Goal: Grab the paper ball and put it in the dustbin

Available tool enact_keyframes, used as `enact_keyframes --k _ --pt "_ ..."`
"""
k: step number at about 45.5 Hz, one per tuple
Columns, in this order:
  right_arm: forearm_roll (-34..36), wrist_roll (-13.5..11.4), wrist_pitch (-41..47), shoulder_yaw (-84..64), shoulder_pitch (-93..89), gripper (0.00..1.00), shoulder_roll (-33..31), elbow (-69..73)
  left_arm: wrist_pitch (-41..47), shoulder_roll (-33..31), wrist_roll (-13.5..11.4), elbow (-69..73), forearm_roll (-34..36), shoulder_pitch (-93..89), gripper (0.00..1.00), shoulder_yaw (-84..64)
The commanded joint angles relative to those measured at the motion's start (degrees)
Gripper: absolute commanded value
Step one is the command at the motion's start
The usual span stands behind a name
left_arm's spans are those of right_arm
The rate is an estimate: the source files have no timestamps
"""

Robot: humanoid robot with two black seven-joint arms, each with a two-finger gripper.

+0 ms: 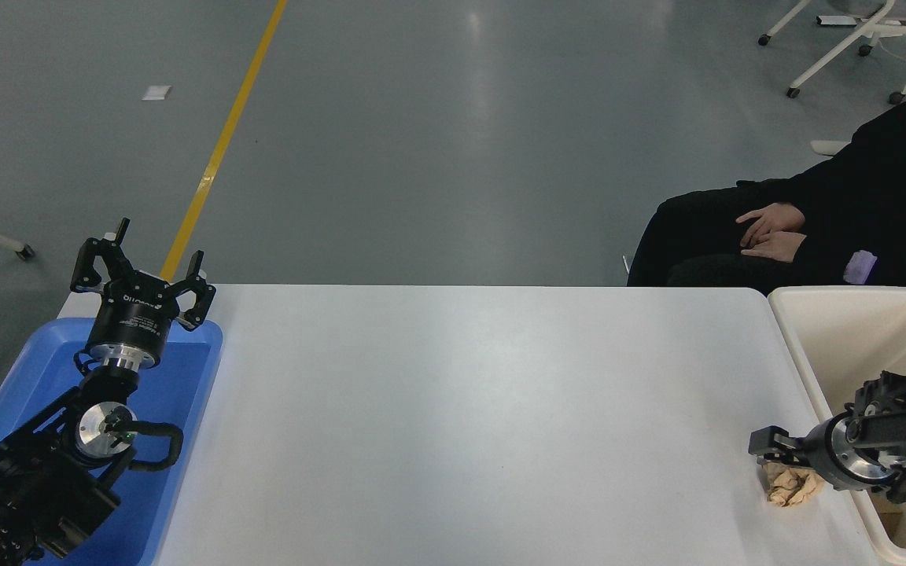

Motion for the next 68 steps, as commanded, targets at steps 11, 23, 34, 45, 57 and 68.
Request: enact_keyframes --k 11,23,34,45,57,68 --pt "1.0 -0.05 -2.27 0.61 -1.78 0.96 0.11 -0.52 0.0 0.0 0.0 0.04 0.0 0.0 0.99 0.0" --pt "1.09 -0.04 -2.27 2.37 -3.79 0.61 0.2 -0.43 0.09 0.0 0.0 -0.04 0.0 0.0 0.99 0.0" --pt "2.57 0.04 -2.27 4.65 -4.59 0.22 0.2 -0.43 0.09 0.0 0.0 -0.04 0.0 0.0 0.99 0.0" --pt "6.71 0.04 -1.57 5.01 -4.59 0.0 -0.24 -0.17 0.0 0.0 0.0 -0.04 0.0 0.0 0.99 0.0" --pt "10.75 0.13 -1.12 4.92 -3.27 0.0 -1.64 1.06 0.09 0.0 0.0 -0.04 0.0 0.0 0.99 0.0" --pt "10.14 0.13 10.19 0.8 9.45 0.0 -6.56 8.35 0.0 0.0 0.0 -0.04 0.0 0.0 0.99 -0.09"
